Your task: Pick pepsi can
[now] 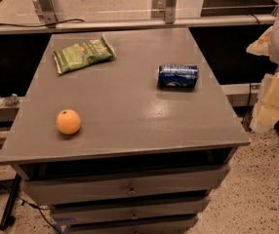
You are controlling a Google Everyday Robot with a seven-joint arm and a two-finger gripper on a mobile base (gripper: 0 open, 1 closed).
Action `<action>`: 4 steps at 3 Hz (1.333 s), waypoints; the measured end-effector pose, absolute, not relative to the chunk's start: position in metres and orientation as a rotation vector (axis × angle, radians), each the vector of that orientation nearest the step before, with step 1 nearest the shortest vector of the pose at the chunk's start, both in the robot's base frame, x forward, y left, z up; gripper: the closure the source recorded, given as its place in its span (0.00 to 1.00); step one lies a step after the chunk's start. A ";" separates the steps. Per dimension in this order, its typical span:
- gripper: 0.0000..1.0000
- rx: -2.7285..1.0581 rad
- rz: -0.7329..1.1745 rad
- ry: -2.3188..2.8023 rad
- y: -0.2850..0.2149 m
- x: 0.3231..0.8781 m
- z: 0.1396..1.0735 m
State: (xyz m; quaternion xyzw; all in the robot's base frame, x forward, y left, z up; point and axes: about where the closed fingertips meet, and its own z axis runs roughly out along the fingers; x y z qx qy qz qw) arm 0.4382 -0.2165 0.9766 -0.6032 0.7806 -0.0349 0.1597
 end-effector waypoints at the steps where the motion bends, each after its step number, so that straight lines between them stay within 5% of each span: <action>1: 0.00 -1.724 -0.100 2.230 -0.217 0.438 0.977; 4: 0.00 -1.657 0.049 2.097 -0.198 0.543 0.958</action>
Offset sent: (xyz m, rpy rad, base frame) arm 0.0651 -0.0067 0.0099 0.0848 -0.0718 -0.0004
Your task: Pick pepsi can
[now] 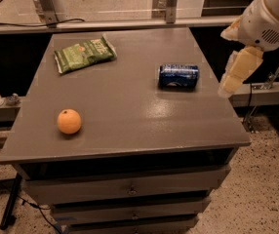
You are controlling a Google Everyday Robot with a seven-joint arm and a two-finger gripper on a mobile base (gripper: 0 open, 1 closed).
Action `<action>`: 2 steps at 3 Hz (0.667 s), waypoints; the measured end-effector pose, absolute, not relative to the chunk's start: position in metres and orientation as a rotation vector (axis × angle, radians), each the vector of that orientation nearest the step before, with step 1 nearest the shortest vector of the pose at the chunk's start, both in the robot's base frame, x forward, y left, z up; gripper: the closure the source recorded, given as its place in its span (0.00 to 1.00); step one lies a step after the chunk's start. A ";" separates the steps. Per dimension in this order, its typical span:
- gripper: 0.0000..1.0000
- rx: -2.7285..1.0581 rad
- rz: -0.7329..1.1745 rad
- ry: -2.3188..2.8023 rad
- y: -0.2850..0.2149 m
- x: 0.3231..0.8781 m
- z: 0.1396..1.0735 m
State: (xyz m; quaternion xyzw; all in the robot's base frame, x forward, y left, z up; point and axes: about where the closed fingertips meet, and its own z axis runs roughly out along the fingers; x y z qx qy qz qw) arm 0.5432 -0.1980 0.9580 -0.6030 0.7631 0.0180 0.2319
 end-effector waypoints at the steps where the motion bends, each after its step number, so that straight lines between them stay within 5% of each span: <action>1: 0.00 -1.640 0.131 2.073 -0.181 0.567 0.928; 2: 0.00 -1.622 0.163 2.056 -0.177 0.595 0.901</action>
Offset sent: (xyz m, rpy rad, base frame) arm 0.0852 0.0220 -0.0853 0.1361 0.0020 0.0137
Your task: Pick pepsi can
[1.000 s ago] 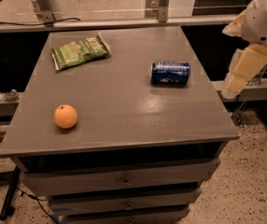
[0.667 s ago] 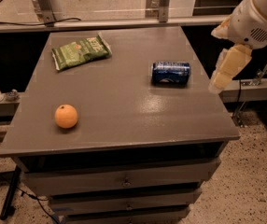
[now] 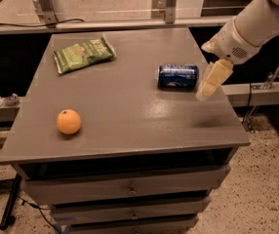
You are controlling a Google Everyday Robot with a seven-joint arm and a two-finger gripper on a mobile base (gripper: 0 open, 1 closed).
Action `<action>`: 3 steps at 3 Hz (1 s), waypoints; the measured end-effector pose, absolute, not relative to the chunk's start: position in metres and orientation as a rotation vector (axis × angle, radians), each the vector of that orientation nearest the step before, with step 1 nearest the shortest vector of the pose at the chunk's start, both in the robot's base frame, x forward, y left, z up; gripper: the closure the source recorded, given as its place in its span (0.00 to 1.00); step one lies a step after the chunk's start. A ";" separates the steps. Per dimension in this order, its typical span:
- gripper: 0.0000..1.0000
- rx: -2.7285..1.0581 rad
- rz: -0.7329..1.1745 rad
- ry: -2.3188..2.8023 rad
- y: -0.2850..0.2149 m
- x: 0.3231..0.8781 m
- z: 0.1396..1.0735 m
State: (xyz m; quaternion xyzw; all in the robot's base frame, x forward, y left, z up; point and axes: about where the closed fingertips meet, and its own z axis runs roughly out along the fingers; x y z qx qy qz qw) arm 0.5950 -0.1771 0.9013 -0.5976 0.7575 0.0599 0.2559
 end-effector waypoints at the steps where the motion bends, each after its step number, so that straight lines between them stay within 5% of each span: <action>1: 0.00 -1.608 0.165 2.044 -0.180 0.626 0.887; 2: 0.00 -1.594 0.188 2.061 -0.177 0.648 0.873; 3: 0.18 -1.583 0.237 2.088 -0.163 0.658 0.861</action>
Offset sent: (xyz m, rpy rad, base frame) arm 0.0786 -0.0001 -0.0406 0.0392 0.0236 -0.0336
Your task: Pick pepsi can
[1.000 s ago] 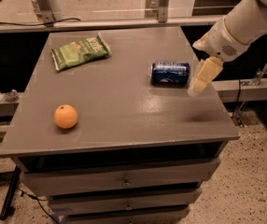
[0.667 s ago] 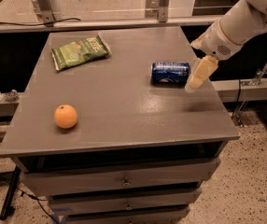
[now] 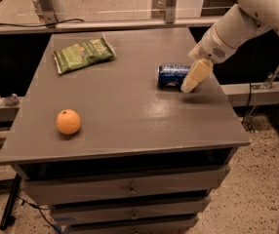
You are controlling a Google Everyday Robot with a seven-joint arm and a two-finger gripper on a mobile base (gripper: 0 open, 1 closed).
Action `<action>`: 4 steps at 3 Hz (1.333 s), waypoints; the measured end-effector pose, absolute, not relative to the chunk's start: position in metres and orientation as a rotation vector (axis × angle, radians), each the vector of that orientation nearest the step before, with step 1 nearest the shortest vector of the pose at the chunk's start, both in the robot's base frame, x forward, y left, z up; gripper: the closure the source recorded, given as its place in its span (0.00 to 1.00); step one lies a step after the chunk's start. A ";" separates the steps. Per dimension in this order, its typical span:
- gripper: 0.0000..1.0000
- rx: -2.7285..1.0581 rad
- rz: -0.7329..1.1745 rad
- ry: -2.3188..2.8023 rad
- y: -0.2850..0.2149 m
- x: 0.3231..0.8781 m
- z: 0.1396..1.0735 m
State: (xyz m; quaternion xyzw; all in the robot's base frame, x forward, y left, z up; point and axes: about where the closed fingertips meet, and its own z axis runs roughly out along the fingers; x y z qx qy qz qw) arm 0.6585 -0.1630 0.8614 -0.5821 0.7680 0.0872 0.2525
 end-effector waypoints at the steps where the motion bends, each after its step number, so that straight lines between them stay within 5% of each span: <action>1: 0.41 -1.573 0.280 2.111 -0.151 0.659 0.852; 3: 0.88 -1.537 0.334 2.148 -0.145 0.649 0.863; 4: 1.00 -1.518 0.387 2.121 -0.127 0.632 0.904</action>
Offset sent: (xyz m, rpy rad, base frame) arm -0.0075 0.0114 -0.0206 0.0279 0.0901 -0.0499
